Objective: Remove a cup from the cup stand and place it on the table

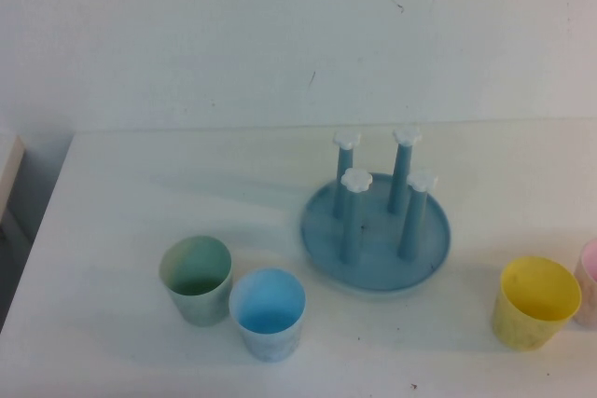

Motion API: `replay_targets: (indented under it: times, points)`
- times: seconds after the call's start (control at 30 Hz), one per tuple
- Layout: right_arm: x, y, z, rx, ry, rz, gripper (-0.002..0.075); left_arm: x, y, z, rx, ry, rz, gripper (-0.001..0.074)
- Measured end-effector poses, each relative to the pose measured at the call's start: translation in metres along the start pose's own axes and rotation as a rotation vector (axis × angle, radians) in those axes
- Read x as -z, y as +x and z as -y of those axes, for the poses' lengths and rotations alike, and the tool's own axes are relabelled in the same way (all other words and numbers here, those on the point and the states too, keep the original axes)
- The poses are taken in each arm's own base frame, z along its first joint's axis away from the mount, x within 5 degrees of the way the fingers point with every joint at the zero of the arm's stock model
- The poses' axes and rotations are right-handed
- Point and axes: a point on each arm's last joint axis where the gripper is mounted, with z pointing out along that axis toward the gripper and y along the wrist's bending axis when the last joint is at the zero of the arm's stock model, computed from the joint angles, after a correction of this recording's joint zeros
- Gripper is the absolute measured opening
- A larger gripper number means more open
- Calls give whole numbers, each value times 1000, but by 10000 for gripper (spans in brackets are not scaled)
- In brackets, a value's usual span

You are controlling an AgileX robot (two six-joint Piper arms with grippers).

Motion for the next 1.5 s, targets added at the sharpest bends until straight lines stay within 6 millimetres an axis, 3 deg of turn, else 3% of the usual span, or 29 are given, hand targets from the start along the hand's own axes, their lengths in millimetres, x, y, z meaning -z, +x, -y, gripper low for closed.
replay_targets:
  times: [0.2, 0.5, 1.5]
  points:
    - [11, 34, 5, -34, 224, -83, 115, 0, 0, 0, -1, -1, -2, -2]
    - [14, 62, -1, -103, 261, -233, 114, 0, 0, 0, -1, 0, -4, -2]
    - [13, 62, -5, -167, 192, -212, 113, 0, 0, 0, -1, 0, -4, -2]
